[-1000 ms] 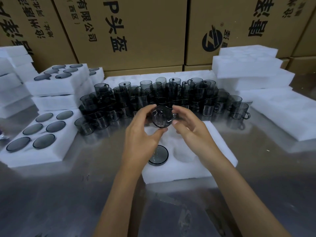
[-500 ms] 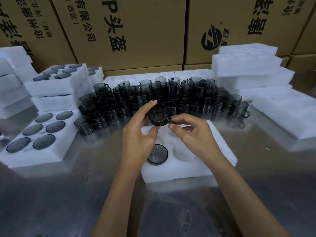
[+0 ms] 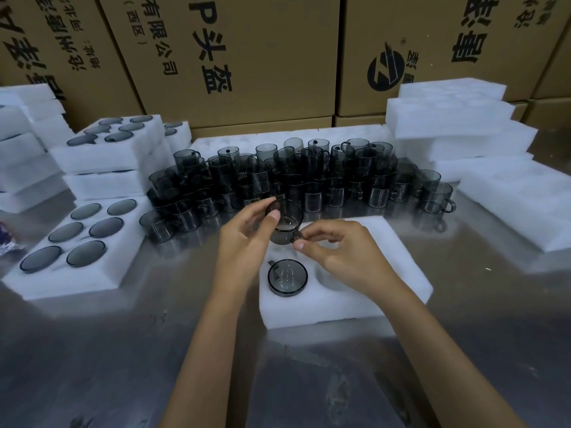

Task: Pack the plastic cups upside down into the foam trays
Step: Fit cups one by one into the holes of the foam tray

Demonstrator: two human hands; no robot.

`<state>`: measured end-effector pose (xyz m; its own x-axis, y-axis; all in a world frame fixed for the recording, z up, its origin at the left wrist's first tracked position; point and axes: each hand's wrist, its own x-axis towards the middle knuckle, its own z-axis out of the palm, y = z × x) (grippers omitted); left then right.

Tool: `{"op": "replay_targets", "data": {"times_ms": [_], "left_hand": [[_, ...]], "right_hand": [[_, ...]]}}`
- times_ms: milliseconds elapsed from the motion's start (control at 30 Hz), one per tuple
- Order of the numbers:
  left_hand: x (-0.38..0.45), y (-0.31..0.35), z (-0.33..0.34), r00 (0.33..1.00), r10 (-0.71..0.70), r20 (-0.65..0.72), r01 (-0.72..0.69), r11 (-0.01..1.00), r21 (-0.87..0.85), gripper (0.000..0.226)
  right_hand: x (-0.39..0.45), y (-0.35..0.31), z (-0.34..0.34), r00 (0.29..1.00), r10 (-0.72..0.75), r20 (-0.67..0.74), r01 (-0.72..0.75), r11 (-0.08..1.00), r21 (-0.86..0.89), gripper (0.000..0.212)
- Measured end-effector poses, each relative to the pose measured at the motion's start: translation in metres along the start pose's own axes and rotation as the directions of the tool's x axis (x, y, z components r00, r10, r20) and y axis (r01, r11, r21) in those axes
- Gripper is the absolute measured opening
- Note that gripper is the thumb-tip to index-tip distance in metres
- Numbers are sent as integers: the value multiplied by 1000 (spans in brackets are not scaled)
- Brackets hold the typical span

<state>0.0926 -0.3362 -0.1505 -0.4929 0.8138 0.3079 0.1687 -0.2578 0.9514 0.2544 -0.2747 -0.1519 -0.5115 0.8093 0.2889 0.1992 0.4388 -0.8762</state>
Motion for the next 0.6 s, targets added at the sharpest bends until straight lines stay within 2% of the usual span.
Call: {"op": "replay_targets", "data": {"times_ms": [233,300,400,500,600], "left_hand": [[3,-9,-3,996,-94,-5,94,995,41,20],[4,-10,-2,996,-89,-25,90,994,62,21],[4,-11,-1,996,-78,-36,81,993,91,23],[1,-13,0,996,-90,-18,91,981,173,26],[3,-18,0,993,-122,-1,117,952,283,29]], "right_hand": [[-1,0,2,997,60,-45,-67,984,-164,14],[-1,-1,3,999,2,-39,-11,976,-220,26],[-2,-3,2,995,-91,52,103,940,-325,61],[-2,-2,4,981,-85,176,161,859,-486,55],[-2,1,6,973,-53,223,174,803,-570,49]]}}
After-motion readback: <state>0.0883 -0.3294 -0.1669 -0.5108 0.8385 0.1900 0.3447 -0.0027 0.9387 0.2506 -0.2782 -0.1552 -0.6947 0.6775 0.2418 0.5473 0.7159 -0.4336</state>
